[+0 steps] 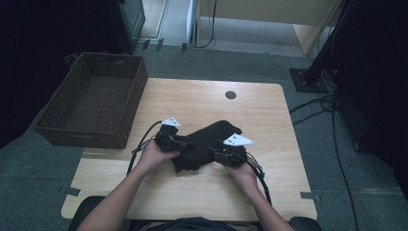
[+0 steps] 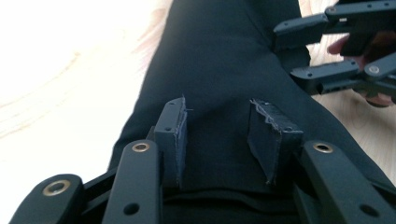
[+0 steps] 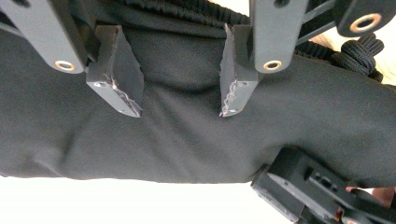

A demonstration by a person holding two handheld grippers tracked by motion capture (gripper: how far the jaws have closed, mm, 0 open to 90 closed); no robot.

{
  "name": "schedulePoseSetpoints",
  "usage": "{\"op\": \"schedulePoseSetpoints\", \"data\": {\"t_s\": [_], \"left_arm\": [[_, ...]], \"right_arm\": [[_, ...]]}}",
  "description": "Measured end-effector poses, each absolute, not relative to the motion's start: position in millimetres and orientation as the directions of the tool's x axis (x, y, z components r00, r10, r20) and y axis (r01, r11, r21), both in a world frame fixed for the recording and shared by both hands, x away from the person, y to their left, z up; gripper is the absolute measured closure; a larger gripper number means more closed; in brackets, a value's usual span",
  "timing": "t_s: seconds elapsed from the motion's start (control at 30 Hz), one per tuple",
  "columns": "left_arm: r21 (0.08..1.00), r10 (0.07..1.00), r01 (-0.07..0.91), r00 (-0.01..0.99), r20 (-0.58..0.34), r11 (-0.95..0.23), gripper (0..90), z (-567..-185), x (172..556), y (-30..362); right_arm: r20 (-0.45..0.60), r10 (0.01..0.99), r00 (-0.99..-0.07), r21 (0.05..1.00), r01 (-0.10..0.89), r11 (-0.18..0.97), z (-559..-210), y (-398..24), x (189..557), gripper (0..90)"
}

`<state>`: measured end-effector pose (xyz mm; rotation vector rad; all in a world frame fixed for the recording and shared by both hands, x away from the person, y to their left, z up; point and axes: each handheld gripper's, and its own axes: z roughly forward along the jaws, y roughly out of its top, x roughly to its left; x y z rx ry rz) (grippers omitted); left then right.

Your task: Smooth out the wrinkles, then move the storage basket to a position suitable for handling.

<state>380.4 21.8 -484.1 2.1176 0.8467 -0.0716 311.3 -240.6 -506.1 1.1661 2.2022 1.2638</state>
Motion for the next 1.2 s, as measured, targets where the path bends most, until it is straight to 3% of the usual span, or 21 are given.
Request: {"op": "schedulePoseSetpoints", "data": {"t_s": [0.77, 0.93, 1.2], "left_arm": [[0.7, 0.596, 0.586, 0.751, -0.283, -0.407, 55.7, -473.9, 421.5, 41.7], [0.693, 0.607, 0.61, 0.733, -0.308, -0.385, 55.7, -468.9, 437.1, 49.7], [0.687, 0.647, 0.608, 0.717, -0.26, -0.399, 56.1, -444.8, 464.3, 58.2]], "right_arm": [[0.096, 0.797, -0.596, 0.835, 0.484, 0.262, -506.2, -239.5, 310.8, 49.9], [0.08, 0.796, -0.6, 0.837, 0.475, 0.273, -506.5, -238.4, 309.9, 49.9], [0.08, 0.796, -0.6, 0.834, 0.477, 0.276, -506.1, -238.1, 310.3, 49.9]]}}
